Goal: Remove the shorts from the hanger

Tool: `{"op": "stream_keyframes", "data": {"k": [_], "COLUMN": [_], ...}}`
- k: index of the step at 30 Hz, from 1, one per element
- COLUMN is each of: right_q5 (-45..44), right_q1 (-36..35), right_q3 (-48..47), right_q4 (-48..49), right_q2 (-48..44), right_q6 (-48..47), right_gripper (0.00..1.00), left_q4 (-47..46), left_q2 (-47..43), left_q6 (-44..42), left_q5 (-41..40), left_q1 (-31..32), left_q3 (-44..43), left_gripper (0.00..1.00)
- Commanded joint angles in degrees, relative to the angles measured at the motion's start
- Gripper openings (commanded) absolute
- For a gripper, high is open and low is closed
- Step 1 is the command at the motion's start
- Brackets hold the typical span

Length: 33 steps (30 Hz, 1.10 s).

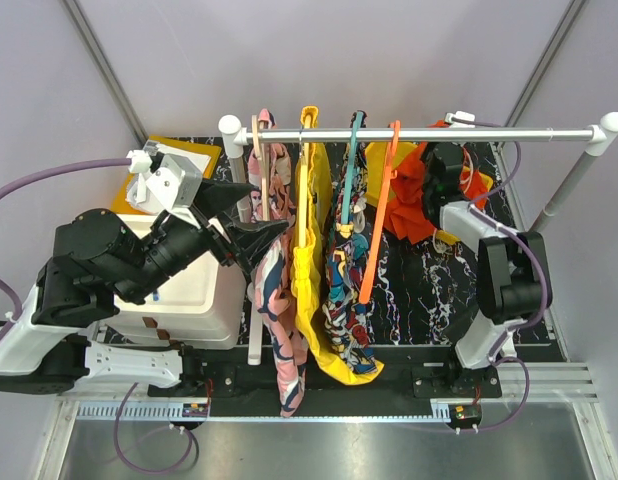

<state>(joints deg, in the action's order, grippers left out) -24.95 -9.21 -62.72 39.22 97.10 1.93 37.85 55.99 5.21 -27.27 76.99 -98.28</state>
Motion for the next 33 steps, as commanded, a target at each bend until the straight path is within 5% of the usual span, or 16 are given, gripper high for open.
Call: {"op": "stream_keyframes", "data": {"k": [1,6,12,20,22,23,28,29,33], "right_q5": [-2.56,-3.7,-2.48,12.55,13.34,14.91,16.07,16.33,17.48], "right_q1": [1.48,2.36,2.53,3.15,3.24,3.58,3.59,3.67,3.68], "right_q3": [-8.8,-22.5,-21.93,-31.65,-32.64,-33.77,-32.3,-29.86,-23.17], "right_q4": [-4.12,-23.28,-34.55,-54.23,-58.2,-59.42,-65.94,-65.85,-66.03], "right_q2": [5.72,14.5,15.66,20.49,20.15,19.54,13.67,12.42,6.1], "right_q6": [5.0,11.94,20.98,27.51,27.51,27.42,28.03,28.3,29.79], "right_gripper": [0.0,0.0,0.0,0.09,0.2,0.37,0.79,0.98,1.0], "left_q4": [-0.67,-0.32,-0.4,-0.32,-0.4,-0.32,-0.67,-0.93,-1.02], "left_q2": [0.35,0.26,0.26,1.93,1.85,1.85,2.02,2.11,2.9], "left_q6": [0.15,0.67,1.73,2.7,3.05,3.05,3.84,4.01,5.07], "left_q5": [0.02,0.11,1.25,2.66,2.57,2.13,1.69,2.39,3.62], "left_q1": [0.26,0.26,0.26,0.26,0.26,0.26,0.26,0.26,0.26], "left_q3": [-1.91,-2.18,-2.27,-2.0,-1.56,-1.56,-1.39,-1.39,-1.3], "left_gripper": [0.89,0.89,0.89,0.89,0.89,0.89,0.89,0.89,0.89]}}
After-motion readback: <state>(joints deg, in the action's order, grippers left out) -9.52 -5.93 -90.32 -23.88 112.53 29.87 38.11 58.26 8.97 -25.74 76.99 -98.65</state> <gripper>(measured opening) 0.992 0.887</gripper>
